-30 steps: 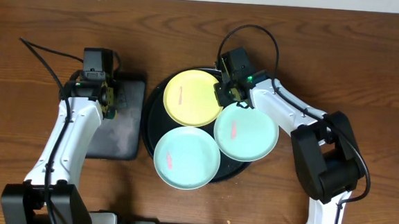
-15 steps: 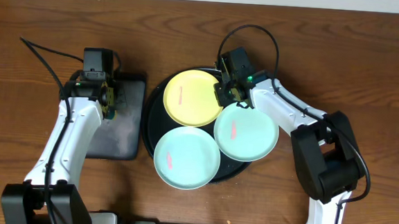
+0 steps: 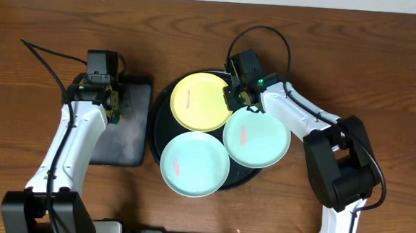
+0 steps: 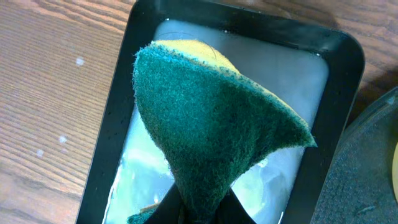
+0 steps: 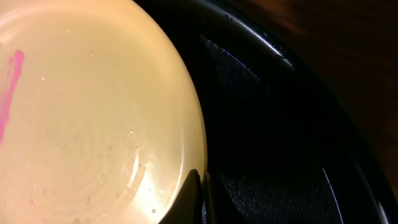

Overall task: Clean dirty plates on tray and stack at the side
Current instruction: 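Lift the green sponge with the left gripper out of the water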

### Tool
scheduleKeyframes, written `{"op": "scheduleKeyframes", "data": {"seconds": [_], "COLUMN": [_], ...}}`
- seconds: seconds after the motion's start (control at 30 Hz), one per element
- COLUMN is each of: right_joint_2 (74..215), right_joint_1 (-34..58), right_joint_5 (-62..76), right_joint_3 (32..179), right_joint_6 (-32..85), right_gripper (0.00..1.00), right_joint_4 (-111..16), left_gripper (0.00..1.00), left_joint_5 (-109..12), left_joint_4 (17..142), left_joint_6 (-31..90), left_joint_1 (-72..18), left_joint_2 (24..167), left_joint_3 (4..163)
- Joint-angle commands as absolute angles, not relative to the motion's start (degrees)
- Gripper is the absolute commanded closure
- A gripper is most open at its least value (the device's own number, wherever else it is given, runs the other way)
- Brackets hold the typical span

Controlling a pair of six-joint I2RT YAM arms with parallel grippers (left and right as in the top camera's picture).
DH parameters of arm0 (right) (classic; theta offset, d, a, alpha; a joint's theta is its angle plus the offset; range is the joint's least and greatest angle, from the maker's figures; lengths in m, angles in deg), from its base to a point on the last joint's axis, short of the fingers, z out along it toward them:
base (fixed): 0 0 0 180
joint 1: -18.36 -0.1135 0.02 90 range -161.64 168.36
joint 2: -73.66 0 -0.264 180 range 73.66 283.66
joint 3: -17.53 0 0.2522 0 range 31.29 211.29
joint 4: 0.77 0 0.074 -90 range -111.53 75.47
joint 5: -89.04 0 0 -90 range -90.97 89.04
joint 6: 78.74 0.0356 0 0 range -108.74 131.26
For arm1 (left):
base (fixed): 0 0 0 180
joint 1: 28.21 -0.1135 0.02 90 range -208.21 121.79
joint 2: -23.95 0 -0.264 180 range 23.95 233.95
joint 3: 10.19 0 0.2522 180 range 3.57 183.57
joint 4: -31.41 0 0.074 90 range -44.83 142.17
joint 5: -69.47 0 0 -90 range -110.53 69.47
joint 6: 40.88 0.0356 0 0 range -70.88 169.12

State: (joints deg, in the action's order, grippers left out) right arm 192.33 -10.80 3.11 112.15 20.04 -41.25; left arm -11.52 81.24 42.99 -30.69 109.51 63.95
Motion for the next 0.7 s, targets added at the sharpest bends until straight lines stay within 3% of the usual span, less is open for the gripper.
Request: {"op": "scheduleKeyframes", "data": {"seconds": [0.0, 0.67], "right_joint_2": [193.3, 193.3], "right_joint_1": [-11.4, -11.4], "right_joint_5": [2.3, 2.3], "right_joint_3": [112.1, 112.1], "right_joint_6": [19.8, 19.8], "right_gripper": [0.99, 0.99], "right_joint_4": [-41.6, -41.8], "left_gripper": [0.93, 0.93], "left_joint_5": [-10.7, -10.6], "left_joint_4": [80.6, 79.6], "left_joint_6": [42.9, 44.2], "left_joint_1": [-30.5, -30.5], "left_joint_2": [109.7, 109.7], "left_joint_3": [63.4, 63.4]}}
